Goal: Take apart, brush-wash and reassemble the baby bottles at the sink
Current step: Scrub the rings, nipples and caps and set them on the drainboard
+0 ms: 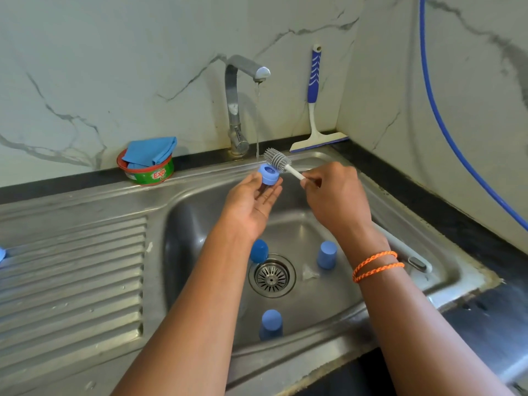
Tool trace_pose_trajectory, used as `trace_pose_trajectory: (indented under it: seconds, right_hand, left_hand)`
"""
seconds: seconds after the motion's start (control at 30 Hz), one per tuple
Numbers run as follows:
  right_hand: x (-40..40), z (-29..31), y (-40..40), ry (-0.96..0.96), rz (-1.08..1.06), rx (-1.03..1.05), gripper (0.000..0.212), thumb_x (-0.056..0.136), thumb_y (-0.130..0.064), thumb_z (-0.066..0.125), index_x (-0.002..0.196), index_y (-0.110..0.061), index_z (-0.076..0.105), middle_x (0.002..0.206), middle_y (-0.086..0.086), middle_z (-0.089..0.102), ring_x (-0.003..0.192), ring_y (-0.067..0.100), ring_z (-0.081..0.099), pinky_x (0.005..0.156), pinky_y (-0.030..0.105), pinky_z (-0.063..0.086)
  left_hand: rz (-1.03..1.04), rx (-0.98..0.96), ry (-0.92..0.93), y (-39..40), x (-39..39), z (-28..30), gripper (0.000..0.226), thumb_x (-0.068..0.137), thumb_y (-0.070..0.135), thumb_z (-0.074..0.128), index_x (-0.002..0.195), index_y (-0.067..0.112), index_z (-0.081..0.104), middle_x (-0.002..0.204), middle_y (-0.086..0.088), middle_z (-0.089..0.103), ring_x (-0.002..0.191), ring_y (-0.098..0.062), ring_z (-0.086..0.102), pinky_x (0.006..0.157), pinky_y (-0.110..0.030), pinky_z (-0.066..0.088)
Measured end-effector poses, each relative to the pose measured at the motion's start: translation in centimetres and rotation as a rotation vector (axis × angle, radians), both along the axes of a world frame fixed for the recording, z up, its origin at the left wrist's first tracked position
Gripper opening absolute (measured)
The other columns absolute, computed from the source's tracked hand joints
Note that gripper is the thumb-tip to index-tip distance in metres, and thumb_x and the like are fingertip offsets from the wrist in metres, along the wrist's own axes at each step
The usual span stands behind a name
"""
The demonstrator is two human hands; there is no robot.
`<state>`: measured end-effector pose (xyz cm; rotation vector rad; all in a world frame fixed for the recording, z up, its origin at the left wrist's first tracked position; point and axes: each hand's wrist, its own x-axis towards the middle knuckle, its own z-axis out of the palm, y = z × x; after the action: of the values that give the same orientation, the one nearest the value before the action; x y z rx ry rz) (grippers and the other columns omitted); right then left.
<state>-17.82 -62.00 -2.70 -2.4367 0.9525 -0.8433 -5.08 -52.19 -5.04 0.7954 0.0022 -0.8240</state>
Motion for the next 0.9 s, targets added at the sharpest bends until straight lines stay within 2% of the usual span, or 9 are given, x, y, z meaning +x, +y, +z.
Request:
trace_pose_trajectory:
  seconds: [0.07,0.17,0.27,0.4,0.53,0.63,0.73,0.9]
  right_hand:
    - [0.1,-0.1,0.0,-0.024,0.013,0.007,0.034,0.099,-0.026,0.065,0.066,-0.023,0.056,0.065,0.005,0.050,0.061,0.031,0.042,0.056,0.031,0.030]
    - [0.3,0.0,0.6,-0.030,0.086,-0.029,0.022,0.101,-0.027,0.064,0.084,-0.019,0.074,0.066,0.004,0.055,0.062,0.030,0.050,0.054,0.031,0.033]
    - [0.1,0.3,0.8,-0.023,0.136,-0.053,0.023,0.099,-0.026,0.062,0.081,-0.018,0.074,0.062,0.004,0.051,0.061,0.031,0.050,0.052,0.032,0.034]
    - [-0.4,0.4,0.6,0.030,0.108,-0.049,0.022,0.094,-0.025,0.058,0.082,-0.015,0.074,0.063,0.009,0.056,0.063,0.036,0.052,0.051,0.041,0.043]
    - [-0.5,0.2,0.2,0.028,0.032,-0.087,0.022,0.097,-0.026,0.059,0.089,-0.014,0.077,0.068,0.010,0.060,0.066,0.036,0.057,0.057,0.041,0.048]
    - [0.0,-0.2,0.2,-0.018,0.050,-0.085,0.025,0.099,-0.027,0.059,0.083,-0.015,0.072,0.064,0.007,0.055,0.062,0.032,0.050,0.053,0.037,0.040]
    - [0.1,-0.3,0.2,-0.078,0.099,-0.066,0.026,0.099,-0.027,0.060,0.077,-0.014,0.065,0.060,0.003,0.044,0.062,0.027,0.037,0.053,0.036,0.032]
    - [-0.3,-0.2,0.5,-0.071,0.156,-0.080,0.024,0.098,-0.024,0.060,0.080,-0.011,0.070,0.056,0.005,0.044,0.061,0.031,0.043,0.051,0.037,0.031]
  left_hand:
    - [-0.015,-0.015,-0.002,-0.3,-0.1,0.0,0.027,0.108,0.008,0.052,0.132,0.001,0.060,0.119,-0.024,0.073,0.107,-0.035,0.074,0.090,-0.041,0.062]
    - [-0.004,-0.047,0.025,-0.5,0.1,0.1,0.025,0.107,0.009,0.053,0.130,0.001,0.060,0.119,-0.026,0.072,0.099,-0.036,0.077,0.088,-0.044,0.063]
    - [0.079,-0.082,0.053,-0.4,1.0,0.1,0.029,0.106,0.010,0.056,0.132,-0.001,0.060,0.114,-0.024,0.073,0.088,-0.033,0.078,0.090,-0.044,0.062]
    - [0.160,-0.119,0.082,-0.2,1.9,0.0,0.033,0.103,0.012,0.061,0.133,-0.003,0.060,0.122,-0.025,0.070,0.099,-0.033,0.074,0.092,-0.042,0.060]
    - [0.058,-0.081,0.007,0.1,1.7,0.0,0.029,0.103,0.015,0.064,0.126,-0.003,0.063,0.120,-0.026,0.072,0.102,-0.033,0.076,0.087,-0.040,0.063]
    - [-0.038,-0.017,-0.074,0.1,1.1,-0.1,0.030,0.100,0.016,0.067,0.126,0.000,0.063,0.118,-0.026,0.073,0.101,-0.033,0.077,0.087,-0.039,0.064]
    - [-0.022,-0.051,-0.057,0.0,1.1,0.0,0.035,0.100,0.018,0.069,0.129,-0.001,0.061,0.121,-0.026,0.072,0.102,-0.032,0.076,0.090,-0.038,0.063]
    - [0.123,-0.102,-0.011,0.0,1.6,0.1,0.040,0.096,0.016,0.073,0.129,-0.004,0.062,0.117,-0.023,0.074,0.101,-0.031,0.077,0.086,-0.037,0.064]
